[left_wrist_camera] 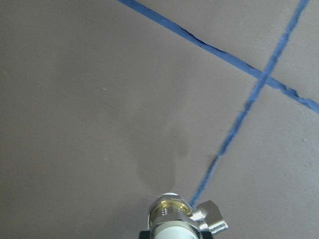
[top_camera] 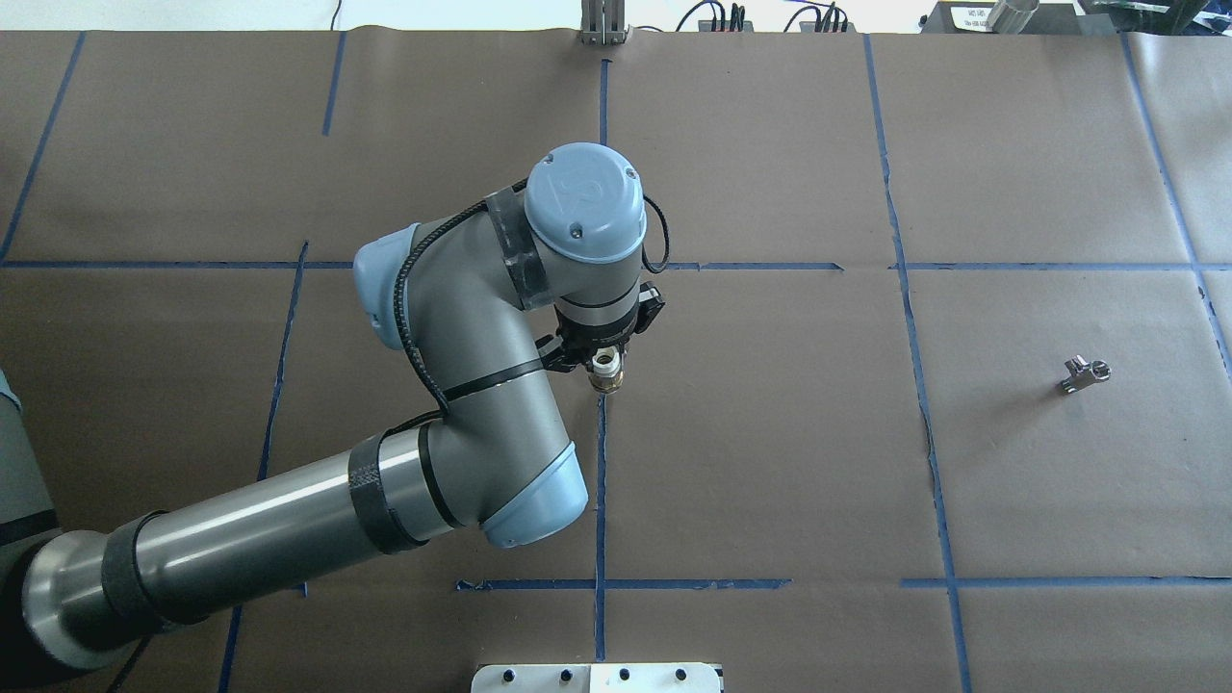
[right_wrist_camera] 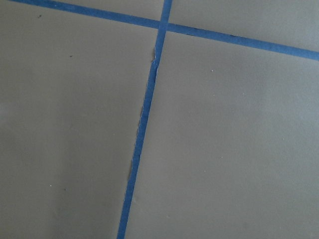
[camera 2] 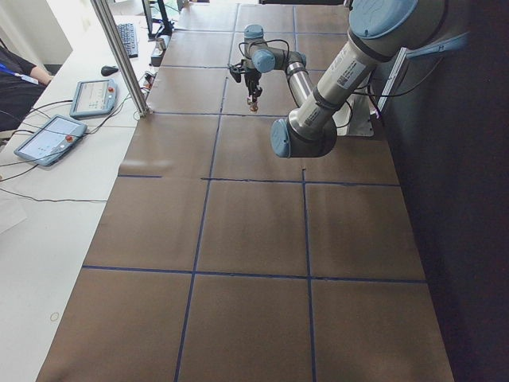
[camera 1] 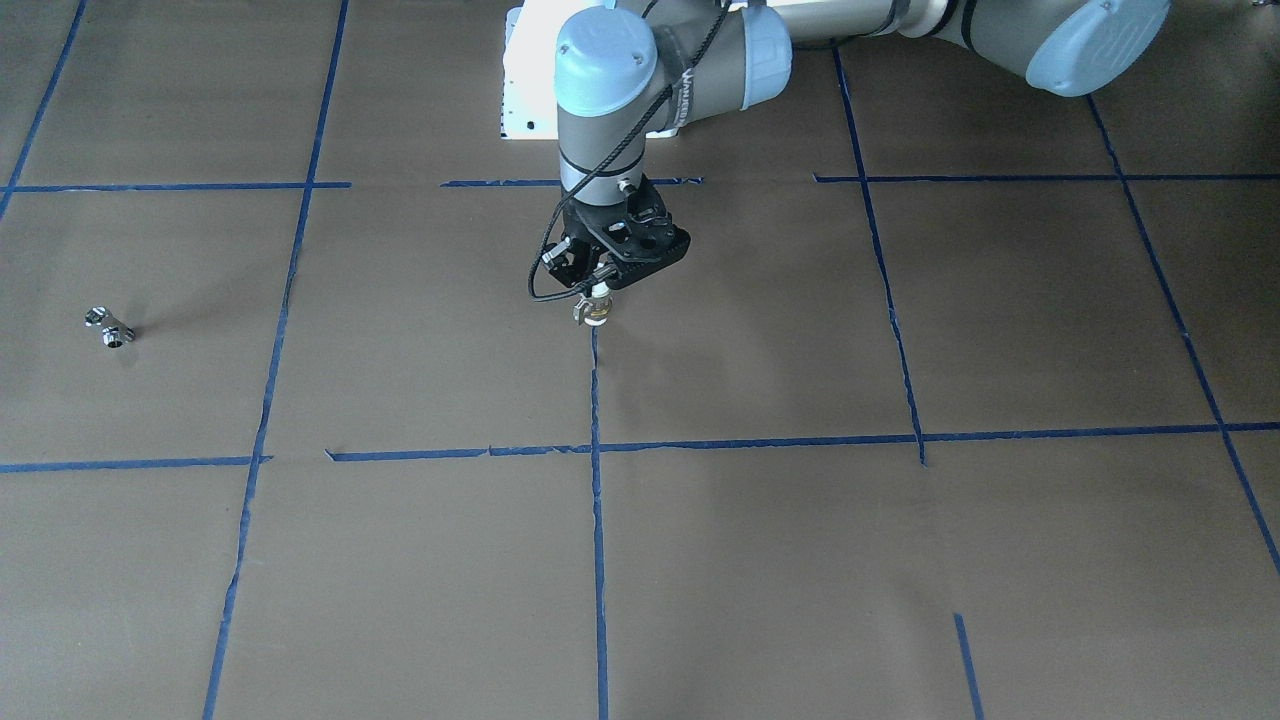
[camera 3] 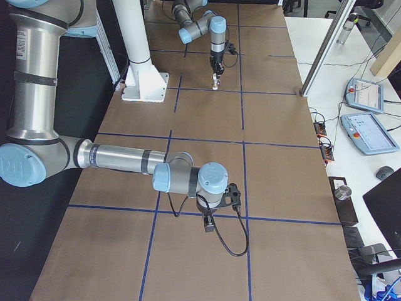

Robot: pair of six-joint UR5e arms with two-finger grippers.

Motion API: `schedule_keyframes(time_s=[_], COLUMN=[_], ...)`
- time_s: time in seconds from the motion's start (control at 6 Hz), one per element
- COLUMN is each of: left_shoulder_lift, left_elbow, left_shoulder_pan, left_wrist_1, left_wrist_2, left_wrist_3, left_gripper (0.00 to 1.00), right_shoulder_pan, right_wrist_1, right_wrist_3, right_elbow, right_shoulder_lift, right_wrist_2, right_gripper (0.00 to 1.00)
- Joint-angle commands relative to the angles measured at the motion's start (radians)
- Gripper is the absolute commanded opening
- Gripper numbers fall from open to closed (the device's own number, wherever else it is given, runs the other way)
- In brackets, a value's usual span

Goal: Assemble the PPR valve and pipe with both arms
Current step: 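Lift the valve with the left gripper and carry it to table center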

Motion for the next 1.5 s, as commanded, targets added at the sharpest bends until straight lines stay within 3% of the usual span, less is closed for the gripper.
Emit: schedule_keyframes(time_s=[0.0,0.67,0.83,1.0,1.33], left_shoulder_lift=[-0.014,0.015,0.014,0.015,0.023], left_elbow=[0.029,0.018,0.021,0.021,0.018], left_shoulder_pan=[0.003,0.001,0.003,0.003,0.003], left_wrist_1=[-0.003,-0.020,-0.021,-0.021,-0.021], left_wrist_2=[0.005,0.005,0.005,0.005,0.005], left_wrist_3=[0.006,0.013,0.046,0.063,0.077], left_gripper=[0.04,0.06,0.21,0.54,0.62], right_shoulder_pan=[0.000,0.000,0.000,0.000,0.000], right_wrist_1=[0.000,0.000,0.000,0.000,0.000], right_wrist_3=[0.000,0.000,-0.002,-0.002,-0.002], right_elbow=[-0.002,-0.004,-0.004,-0.004,-0.004], right_shoulder_lift=[0.000,0.000,0.000,0.000,0.000], right_wrist_2=[0.000,-0.002,-0.002,-0.002,-0.002], right_gripper=[1.00,1.00,1.00,1.00,1.00])
